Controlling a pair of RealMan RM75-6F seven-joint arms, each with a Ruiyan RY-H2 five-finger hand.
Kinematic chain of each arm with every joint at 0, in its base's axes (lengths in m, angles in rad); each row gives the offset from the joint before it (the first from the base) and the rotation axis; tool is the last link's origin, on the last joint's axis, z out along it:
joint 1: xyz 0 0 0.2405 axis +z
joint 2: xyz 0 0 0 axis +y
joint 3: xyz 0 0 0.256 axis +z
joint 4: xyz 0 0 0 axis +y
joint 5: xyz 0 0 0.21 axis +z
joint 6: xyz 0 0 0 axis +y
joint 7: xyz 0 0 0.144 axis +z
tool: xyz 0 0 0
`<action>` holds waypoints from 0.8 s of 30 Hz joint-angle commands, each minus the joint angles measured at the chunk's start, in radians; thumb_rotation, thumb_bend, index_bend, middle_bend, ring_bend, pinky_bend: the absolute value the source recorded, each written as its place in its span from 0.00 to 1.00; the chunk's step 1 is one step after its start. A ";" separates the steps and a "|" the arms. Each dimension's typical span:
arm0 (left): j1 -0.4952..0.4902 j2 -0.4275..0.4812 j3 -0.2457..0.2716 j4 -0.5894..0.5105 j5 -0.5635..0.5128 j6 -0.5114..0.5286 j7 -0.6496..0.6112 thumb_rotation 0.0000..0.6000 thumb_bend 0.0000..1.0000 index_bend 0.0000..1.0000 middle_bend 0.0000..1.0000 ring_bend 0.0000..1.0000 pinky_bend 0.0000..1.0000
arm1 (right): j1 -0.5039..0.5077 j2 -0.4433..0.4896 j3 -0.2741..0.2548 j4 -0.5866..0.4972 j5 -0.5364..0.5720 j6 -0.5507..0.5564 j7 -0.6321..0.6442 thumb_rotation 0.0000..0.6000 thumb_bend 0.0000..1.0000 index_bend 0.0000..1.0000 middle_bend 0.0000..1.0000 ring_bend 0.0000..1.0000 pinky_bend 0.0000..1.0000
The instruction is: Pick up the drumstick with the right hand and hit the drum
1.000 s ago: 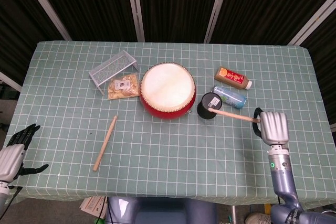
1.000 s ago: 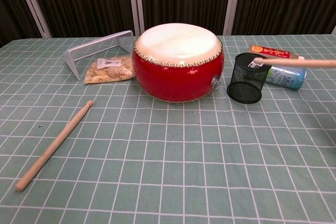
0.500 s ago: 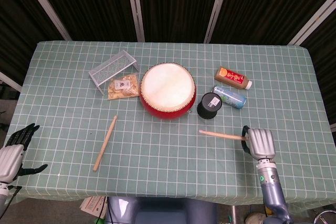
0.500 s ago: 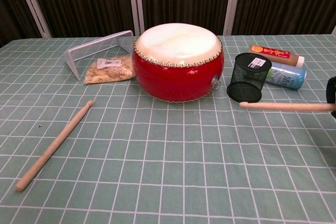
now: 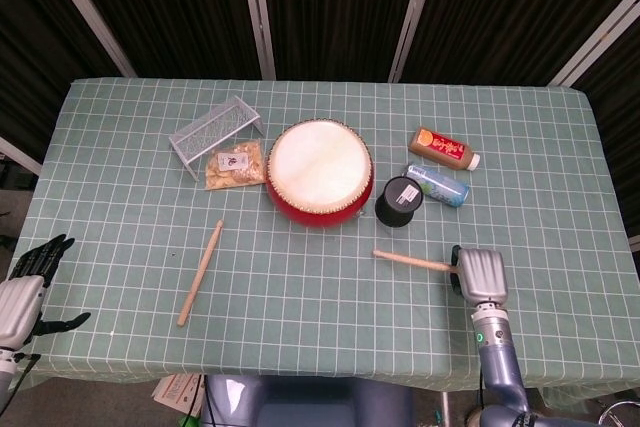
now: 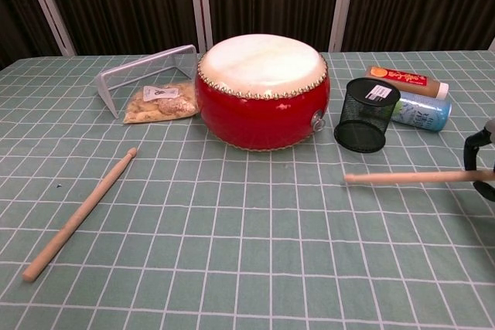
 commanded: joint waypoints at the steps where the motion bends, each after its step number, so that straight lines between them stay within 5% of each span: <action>1: 0.000 -0.002 -0.002 -0.002 -0.002 0.001 0.006 1.00 0.00 0.00 0.00 0.00 0.00 | -0.004 0.017 -0.004 -0.018 0.007 0.009 -0.028 1.00 0.45 0.33 0.96 1.00 0.96; 10: 0.002 -0.006 -0.003 -0.002 -0.007 0.004 0.014 1.00 0.00 0.00 0.00 0.00 0.00 | -0.019 0.097 -0.020 -0.114 -0.004 0.042 -0.087 1.00 0.37 0.19 0.85 0.93 0.86; 17: 0.002 -0.008 -0.004 0.002 0.004 0.012 0.012 1.00 0.00 0.00 0.00 0.00 0.00 | -0.067 0.204 -0.040 -0.196 -0.144 0.109 0.022 1.00 0.37 0.04 0.44 0.52 0.43; 24: 0.006 -0.022 -0.006 0.024 0.039 0.043 0.017 1.00 0.00 0.00 0.00 0.00 0.00 | -0.169 0.337 -0.094 -0.182 -0.387 0.229 0.301 1.00 0.32 0.00 0.06 0.10 0.17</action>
